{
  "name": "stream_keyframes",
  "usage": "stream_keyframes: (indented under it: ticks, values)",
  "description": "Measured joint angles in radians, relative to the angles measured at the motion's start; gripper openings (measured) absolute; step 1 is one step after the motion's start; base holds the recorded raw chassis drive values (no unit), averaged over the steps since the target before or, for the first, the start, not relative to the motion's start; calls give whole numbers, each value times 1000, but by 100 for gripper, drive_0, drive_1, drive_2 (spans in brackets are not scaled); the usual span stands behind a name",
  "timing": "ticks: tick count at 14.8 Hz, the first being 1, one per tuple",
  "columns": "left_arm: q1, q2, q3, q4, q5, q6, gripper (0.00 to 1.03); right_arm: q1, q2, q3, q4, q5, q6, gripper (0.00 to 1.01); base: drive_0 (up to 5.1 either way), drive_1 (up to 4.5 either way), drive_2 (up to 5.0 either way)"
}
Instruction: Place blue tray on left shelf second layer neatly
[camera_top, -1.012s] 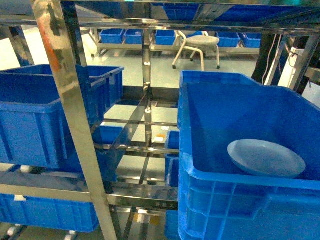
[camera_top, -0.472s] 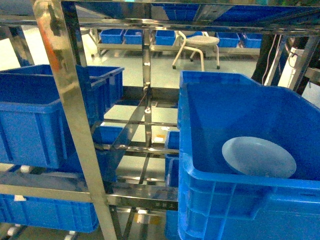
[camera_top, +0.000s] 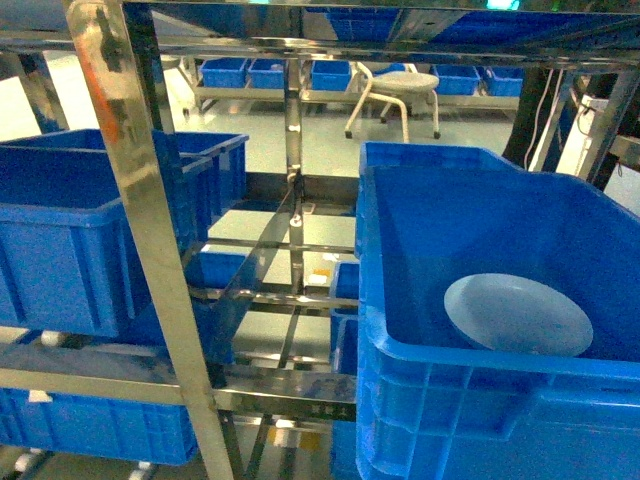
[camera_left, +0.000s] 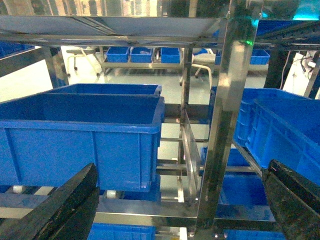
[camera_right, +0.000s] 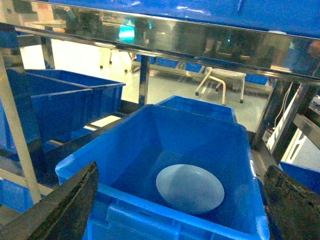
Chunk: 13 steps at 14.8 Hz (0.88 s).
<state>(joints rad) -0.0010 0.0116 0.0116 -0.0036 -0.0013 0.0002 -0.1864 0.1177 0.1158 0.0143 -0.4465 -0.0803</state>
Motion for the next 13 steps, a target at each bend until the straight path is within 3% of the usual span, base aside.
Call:
stream_keyframes:
  ticks: [3,4,5,6,7,11,13]
  values:
    - [0,0,0,0,0,0,98,-14,-2,-11,-28,-13,13,98,0,0,0]
    - [0,0,0,-1,1,0,98,-5,-4,-12,-26,12,22,97,0,0,0]
    - [0,0,0,0,-2,0,98,124,-39,-26,-29,227,47,85,0,0,0]
    - [0,0,0,-1,2,0,98,196,-54,-34,-25,350,56,72,0,0,0]
    - [0,0,0,-1,1,0,98,190,-56,-45,-24,441,64,57,0,0,0]
    - [0,0,0,-1,1,0,98,186,-95,-85,-12,447,65,1,0,0,0]
    - [0,0,0,-1,-2,0,98,186,-113,-102,-17,446,73,2,0,0,0]
